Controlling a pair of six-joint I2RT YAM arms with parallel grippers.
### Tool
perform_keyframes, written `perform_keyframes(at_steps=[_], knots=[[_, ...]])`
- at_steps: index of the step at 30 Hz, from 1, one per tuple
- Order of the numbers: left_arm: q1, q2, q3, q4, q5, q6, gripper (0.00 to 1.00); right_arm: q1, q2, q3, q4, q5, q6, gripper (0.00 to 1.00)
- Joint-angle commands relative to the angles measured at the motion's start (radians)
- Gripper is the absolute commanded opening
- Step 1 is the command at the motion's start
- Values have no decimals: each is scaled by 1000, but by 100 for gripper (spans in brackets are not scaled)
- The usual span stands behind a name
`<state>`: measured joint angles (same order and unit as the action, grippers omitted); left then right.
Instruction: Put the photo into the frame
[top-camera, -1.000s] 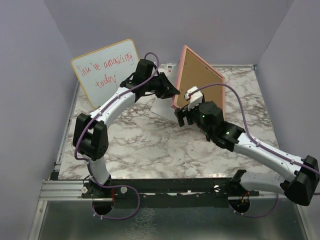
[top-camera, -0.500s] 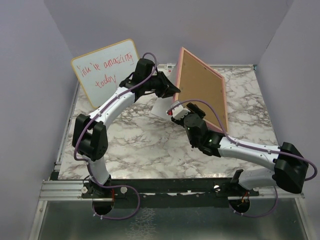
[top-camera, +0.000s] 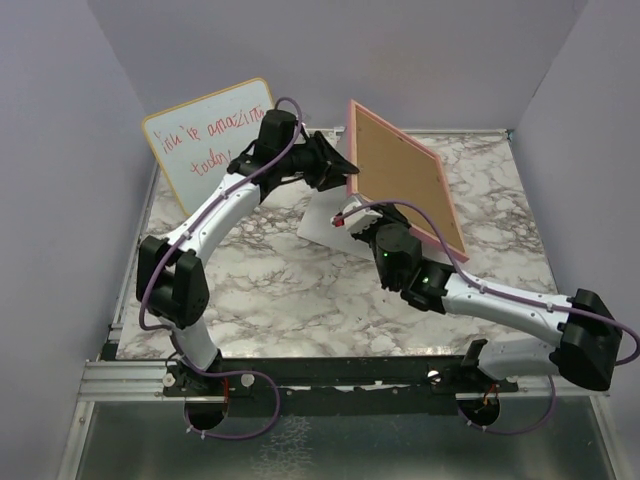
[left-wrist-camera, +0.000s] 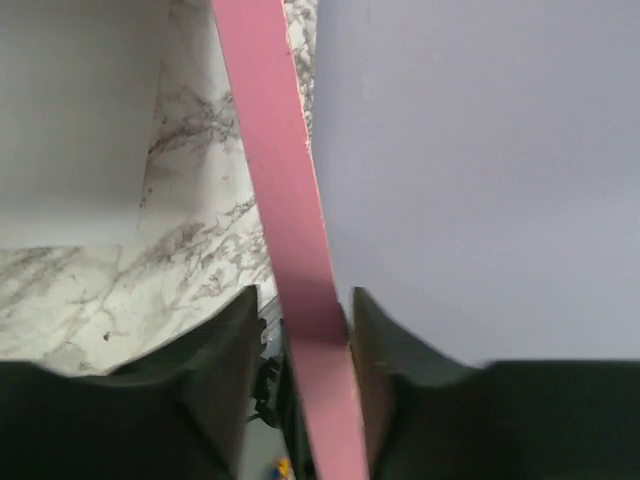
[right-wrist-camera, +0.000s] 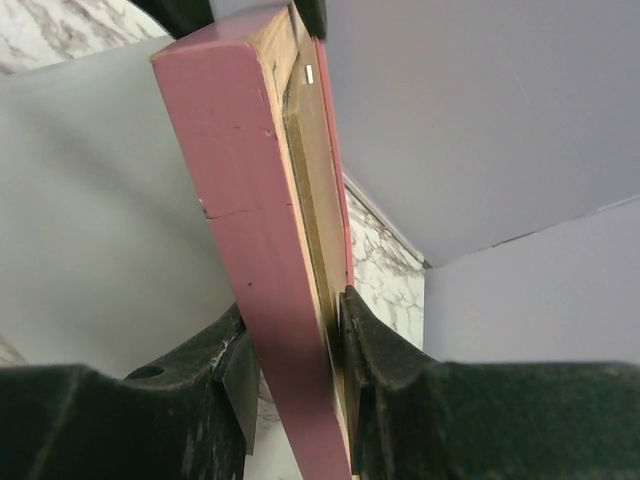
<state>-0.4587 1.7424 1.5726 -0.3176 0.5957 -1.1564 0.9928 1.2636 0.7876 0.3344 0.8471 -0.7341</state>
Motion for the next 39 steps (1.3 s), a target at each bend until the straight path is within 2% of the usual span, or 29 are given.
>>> perform_keyframes(at_steps=[1,5,9,12,14,17,18,19,20,21,25,28,32,39], knots=[[51,-91,50,74,67,67,56,-38,-99,135,-98,23,145,13],[69,-125,44,109,86,93,83,-78,-133,193,-201,-27,255,11],[79,-166,13,214,130,92,99,-107,-152,203,-217,-29,305,10],[93,-197,0,260,148,130,99,-126,-179,193,-214,-28,349,10],[110,-218,-3,209,104,238,99,-140,-199,183,-209,-14,383,10],[123,-255,-22,44,-123,485,99,-156,-236,157,-199,-5,417,10],[123,-265,-50,29,-256,563,99,-161,-248,150,-198,0,426,10],[124,-275,-87,27,-312,603,99,-163,-260,139,-198,4,436,10],[124,-280,-123,37,-406,630,99,-165,-270,128,-199,8,443,10],[124,-278,-161,61,-444,653,99,-167,-280,118,-200,13,449,10],[124,-222,-255,153,-534,675,99,-168,-308,86,-222,15,475,9],[124,-138,-242,154,-608,678,99,-168,-316,73,-229,17,483,9],[127,-33,-268,249,-600,729,99,-169,-321,64,-243,18,503,9],[137,155,-284,508,-373,675,99,-171,-339,59,-285,17,560,9]])
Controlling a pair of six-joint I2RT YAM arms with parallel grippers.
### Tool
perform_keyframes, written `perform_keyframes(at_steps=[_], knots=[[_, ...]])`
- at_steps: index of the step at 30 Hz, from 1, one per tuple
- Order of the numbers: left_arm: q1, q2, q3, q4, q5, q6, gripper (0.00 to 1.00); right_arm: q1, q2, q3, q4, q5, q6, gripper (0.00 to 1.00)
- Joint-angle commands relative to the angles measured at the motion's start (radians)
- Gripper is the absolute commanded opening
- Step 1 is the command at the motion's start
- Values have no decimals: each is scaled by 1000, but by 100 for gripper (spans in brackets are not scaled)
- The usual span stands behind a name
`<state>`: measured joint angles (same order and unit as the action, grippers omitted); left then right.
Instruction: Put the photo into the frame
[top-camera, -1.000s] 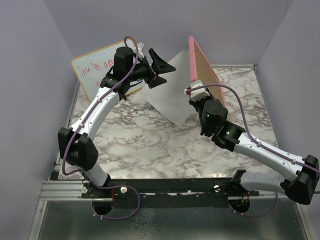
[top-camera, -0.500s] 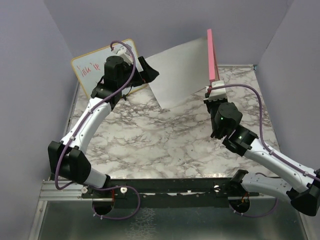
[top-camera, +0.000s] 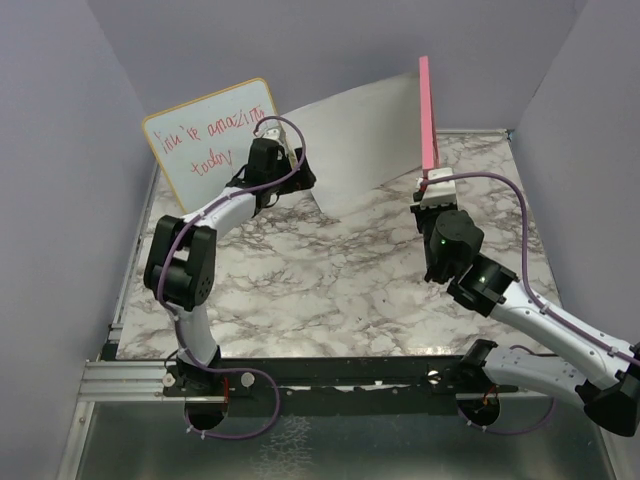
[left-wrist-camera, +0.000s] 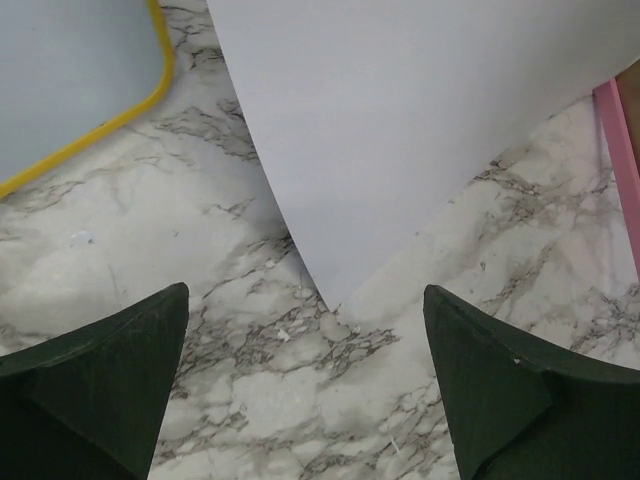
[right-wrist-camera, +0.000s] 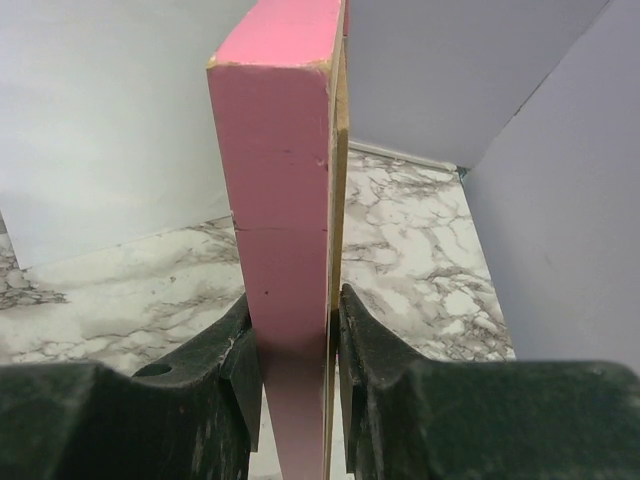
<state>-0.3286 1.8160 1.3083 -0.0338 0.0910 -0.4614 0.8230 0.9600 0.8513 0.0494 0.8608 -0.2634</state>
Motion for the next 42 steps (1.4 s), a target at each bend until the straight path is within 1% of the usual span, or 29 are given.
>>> perform_keyframes(at_steps=[1,3,8,12,15,18,19,22,27,29,31,33,34,35,36,40,42], knots=[[6,101,-31,282,155,-44,99,-2,-40,-5,-8,3,98,9],[7,139,-42,371,173,-82,99,-1,-47,-3,-28,5,117,9],[7,205,-107,604,145,-124,99,-2,-67,-3,-68,7,151,9],[10,267,-199,906,182,-170,98,-1,-73,5,-93,9,165,9],[16,346,-203,1072,233,-231,96,-1,-75,14,-104,7,169,9],[16,412,-217,1232,248,-300,95,-2,-76,18,-115,9,168,9],[16,432,-211,1259,251,-321,93,-1,-78,21,-121,9,172,9],[15,471,-178,1268,248,-348,88,-1,-85,24,-139,9,179,9],[15,507,-135,1264,238,-410,70,-1,-94,24,-156,8,189,9],[16,509,-124,1252,238,-449,62,-1,-93,25,-156,7,191,9],[16,501,-106,1190,242,-471,46,-1,-91,25,-156,6,192,9],[15,482,-107,1132,229,-470,22,-1,-86,28,-155,7,191,8],[16,470,-113,1108,224,-472,13,-2,-84,28,-154,9,190,8],[16,459,-119,1081,218,-468,5,-2,-84,29,-154,11,190,8],[16,445,-125,1050,210,-464,0,-2,-83,30,-151,13,188,9],[16,392,-160,947,190,-455,0,-1,-80,29,-144,23,179,8],[12,358,-187,920,203,-470,0,-1,-78,28,-140,28,178,8]])
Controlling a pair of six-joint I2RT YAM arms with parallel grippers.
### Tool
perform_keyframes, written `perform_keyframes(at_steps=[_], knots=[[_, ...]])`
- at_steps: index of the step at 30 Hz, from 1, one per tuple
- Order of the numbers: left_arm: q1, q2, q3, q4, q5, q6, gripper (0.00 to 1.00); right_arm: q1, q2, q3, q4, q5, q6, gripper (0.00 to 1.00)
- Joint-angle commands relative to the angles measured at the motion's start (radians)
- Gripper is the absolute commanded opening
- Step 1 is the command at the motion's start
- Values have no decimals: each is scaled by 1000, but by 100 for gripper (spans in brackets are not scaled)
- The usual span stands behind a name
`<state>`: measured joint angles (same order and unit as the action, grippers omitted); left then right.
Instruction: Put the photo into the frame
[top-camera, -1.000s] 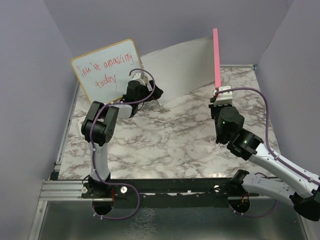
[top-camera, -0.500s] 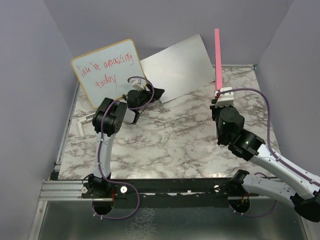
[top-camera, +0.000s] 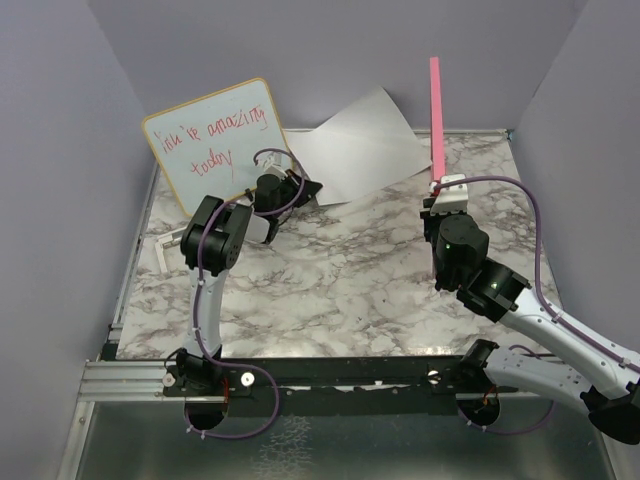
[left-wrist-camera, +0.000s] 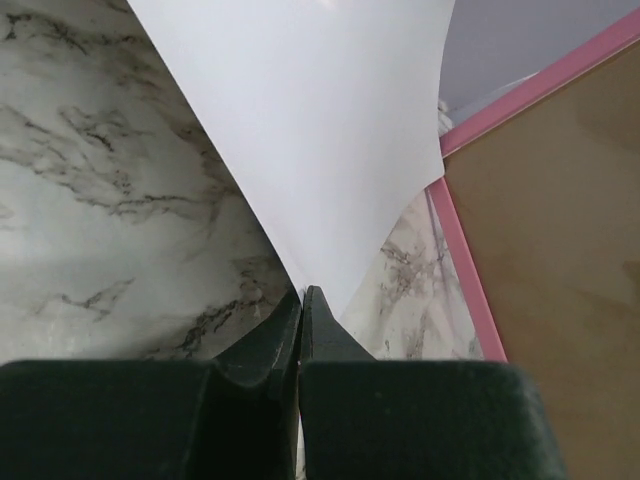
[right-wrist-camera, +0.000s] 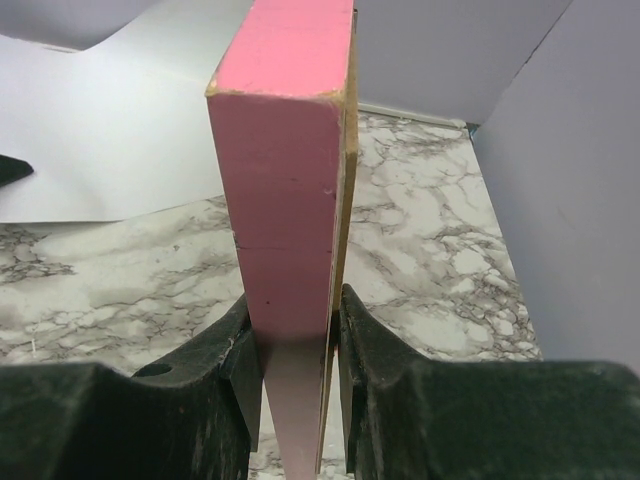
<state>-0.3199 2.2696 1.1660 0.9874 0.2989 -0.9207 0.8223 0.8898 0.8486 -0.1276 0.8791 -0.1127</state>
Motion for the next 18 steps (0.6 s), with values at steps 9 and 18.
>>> perform_keyframes(at_steps=[9,18], knots=[[-72,-315,-150,-489,27,148,0,-1,-5,44,35,61,43,8],[-75,-643,-305,-1028,-284,300,0,-2,-7,40,32,66,46,8]])
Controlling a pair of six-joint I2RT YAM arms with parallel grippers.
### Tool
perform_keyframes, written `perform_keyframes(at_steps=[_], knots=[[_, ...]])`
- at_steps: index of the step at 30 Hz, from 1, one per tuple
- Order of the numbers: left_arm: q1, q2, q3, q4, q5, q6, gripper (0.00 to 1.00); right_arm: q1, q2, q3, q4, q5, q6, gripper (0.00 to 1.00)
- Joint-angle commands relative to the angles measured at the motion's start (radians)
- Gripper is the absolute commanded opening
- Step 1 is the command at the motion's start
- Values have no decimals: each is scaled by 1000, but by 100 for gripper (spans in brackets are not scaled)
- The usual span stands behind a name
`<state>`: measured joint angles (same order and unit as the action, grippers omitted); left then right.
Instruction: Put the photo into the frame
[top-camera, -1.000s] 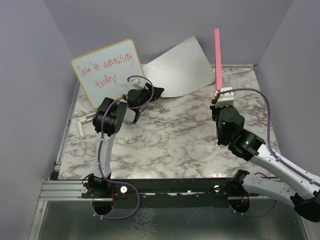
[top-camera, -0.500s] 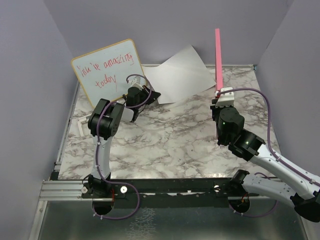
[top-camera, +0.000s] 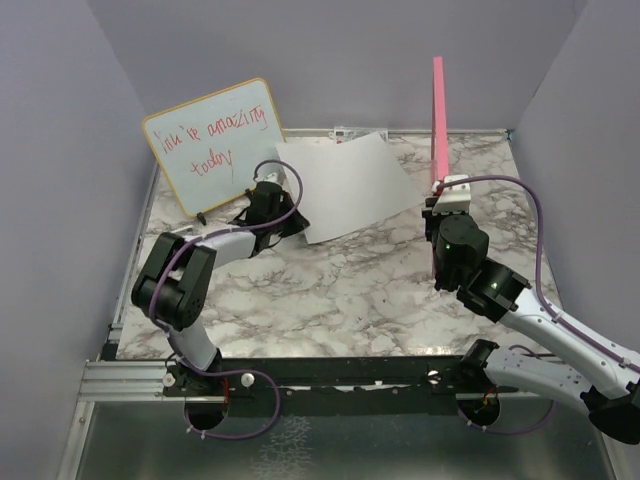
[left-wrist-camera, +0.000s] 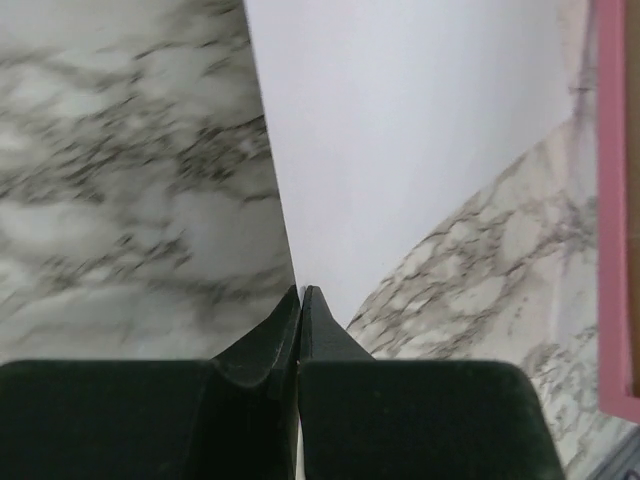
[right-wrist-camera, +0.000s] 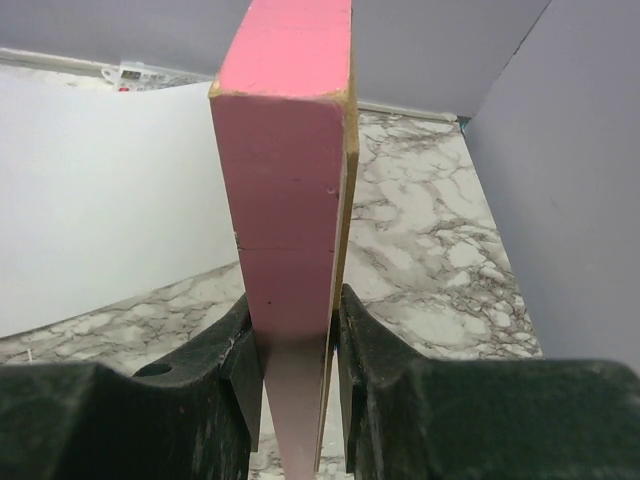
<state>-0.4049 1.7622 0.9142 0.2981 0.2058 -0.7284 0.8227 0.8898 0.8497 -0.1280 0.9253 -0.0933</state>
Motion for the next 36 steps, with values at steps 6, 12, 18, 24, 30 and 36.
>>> perform_keyframes(at_steps=[6,12,18,24,30,36], knots=[[18,-376,-186,-572,-308,90,0,-3,13,41,52,-7,26,8],[56,-577,-313,-734,-364,-20,19,-2,44,53,65,-29,55,8],[72,-672,-262,-845,-458,-10,62,-3,75,82,29,-27,163,8],[71,-704,-109,-837,-428,65,76,-3,77,111,-96,66,425,8],[38,-601,-77,-556,-182,17,85,-3,65,133,-406,84,879,5],[-73,-365,-50,-256,-74,-92,88,-2,31,51,-578,83,1173,5]])
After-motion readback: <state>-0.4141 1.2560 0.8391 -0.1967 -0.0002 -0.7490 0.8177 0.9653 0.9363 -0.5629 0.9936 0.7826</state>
